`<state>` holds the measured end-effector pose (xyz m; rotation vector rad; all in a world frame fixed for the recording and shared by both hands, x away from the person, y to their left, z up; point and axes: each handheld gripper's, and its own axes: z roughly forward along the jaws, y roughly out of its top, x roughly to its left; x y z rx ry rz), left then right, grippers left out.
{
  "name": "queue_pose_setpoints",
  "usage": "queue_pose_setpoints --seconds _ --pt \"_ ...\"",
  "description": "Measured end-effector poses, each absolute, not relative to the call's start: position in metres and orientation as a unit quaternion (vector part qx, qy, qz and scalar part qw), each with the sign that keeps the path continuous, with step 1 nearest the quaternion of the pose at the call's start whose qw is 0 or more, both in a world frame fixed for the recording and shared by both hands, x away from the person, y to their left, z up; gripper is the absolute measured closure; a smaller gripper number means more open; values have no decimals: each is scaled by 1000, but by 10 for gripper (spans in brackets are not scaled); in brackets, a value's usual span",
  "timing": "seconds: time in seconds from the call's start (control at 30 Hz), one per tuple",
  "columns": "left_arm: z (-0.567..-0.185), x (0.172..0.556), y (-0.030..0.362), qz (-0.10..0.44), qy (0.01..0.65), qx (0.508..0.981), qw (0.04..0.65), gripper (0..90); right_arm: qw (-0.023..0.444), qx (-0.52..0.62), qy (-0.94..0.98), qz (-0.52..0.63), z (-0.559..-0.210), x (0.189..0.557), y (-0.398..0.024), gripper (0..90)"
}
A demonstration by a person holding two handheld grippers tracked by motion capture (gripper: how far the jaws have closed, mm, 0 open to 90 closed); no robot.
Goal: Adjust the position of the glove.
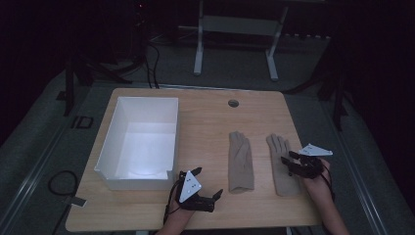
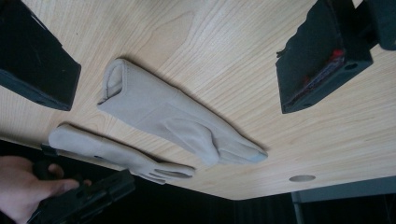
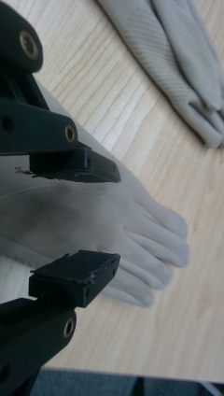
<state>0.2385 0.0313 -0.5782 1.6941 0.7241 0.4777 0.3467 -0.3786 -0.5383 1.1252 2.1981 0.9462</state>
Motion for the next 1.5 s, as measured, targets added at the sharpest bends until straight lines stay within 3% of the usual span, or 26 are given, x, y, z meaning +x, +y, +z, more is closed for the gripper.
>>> queue_pose_setpoints --seconds 0.13,0.4,0.5,0.63,1.1,1.5 --pt "-578 238 31 206 309 725 580 2 240 420 808 337 -551 349 -377 543" --pt "-578 238 31 207 308 726 579 2 232 433 806 330 -554 346 -370 809" --pt "-578 238 31 207 308 726 579 2 228 455 793 336 -553 346 -369 843" --pt "-578 238 31 207 309 725 579 2 238 466 783 337 -547 344 -367 850" --pt "-578 238 31 208 308 725 579 2 279 492 728 388 -476 329 -327 849" --pt "-578 238 31 208 306 725 580 2 274 467 731 417 -454 330 -276 848"
